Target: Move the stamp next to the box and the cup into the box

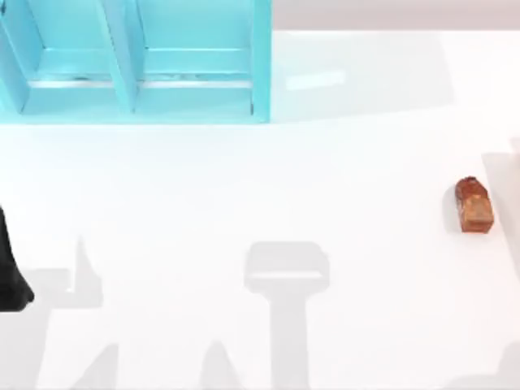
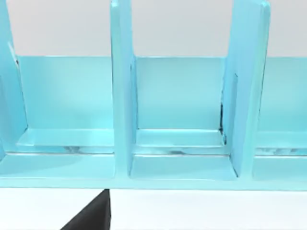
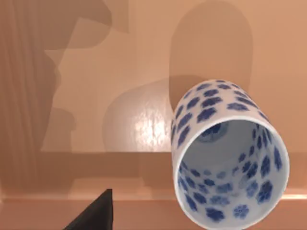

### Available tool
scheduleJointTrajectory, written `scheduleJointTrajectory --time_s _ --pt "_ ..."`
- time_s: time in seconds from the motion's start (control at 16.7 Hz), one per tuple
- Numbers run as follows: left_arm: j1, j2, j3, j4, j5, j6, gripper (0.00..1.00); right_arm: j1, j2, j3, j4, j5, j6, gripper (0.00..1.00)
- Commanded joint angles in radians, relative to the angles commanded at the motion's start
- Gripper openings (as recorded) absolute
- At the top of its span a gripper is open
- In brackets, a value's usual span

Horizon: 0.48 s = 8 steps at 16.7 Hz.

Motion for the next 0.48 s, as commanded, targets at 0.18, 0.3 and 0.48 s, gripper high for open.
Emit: scheduleJointTrajectory --time_s 0.18,0.3,0.48 --pt "0.0 0.0 0.0 0.0 0.0 0.0 1.0 -0.001 -0.025 0.111 -0.145 0.0 -0.003 1.0" --pt "0.0 0.0 0.0 0.0 0.0 0.0 1.0 0.0 -0.039 0.17 -0.217 0.0 -0.004 1.0" --pt "0.0 0.0 0.0 0.0 0.0 0.0 1.0 0.002 -0.05 0.197 -0.248 0.0 -0.004 1.0"
